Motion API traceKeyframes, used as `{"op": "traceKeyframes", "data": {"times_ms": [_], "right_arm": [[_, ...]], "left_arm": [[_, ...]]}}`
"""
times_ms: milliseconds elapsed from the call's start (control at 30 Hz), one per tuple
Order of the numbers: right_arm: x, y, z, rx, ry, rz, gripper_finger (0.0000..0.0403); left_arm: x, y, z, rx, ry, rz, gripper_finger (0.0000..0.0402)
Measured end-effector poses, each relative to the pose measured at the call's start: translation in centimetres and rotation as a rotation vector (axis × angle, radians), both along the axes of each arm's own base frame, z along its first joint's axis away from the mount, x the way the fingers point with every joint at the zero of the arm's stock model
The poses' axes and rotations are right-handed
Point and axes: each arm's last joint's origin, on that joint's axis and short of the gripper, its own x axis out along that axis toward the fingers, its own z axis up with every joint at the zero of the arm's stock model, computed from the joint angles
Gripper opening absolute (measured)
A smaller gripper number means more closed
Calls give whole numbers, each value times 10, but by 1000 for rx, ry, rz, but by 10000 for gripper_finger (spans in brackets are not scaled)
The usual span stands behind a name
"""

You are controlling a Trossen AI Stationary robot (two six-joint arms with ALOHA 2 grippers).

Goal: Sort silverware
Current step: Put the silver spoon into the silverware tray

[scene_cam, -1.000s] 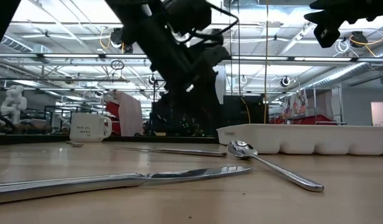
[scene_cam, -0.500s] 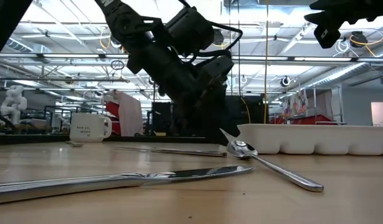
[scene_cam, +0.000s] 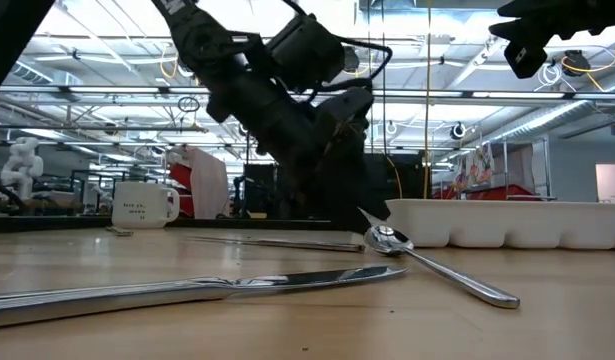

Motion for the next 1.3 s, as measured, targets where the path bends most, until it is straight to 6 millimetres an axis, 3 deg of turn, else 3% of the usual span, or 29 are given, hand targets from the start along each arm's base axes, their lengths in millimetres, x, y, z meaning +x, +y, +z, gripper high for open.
{"op": "traceKeyframes", "data": {"times_ms": [200, 400, 733, 933, 1300], "right_arm": [[0, 0, -1, 4, 7, 0, 105], [0, 0, -1, 5, 11, -7, 105], [0, 0, -2, 3, 15, -7, 105], [0, 0, -2, 7, 20, -6, 105], [0, 0, -2, 6, 19, -5, 105]], "left_arm": [[6, -2, -17, -58, -17, -39, 147], [7, -2, -21, -69, -19, -60, 22], [13, -2, -10, -125, -97, -26, 7], [27, -2, 9, -129, -171, -12, 4], [64, 14, 76, -95, -402, 10, 3]]}}
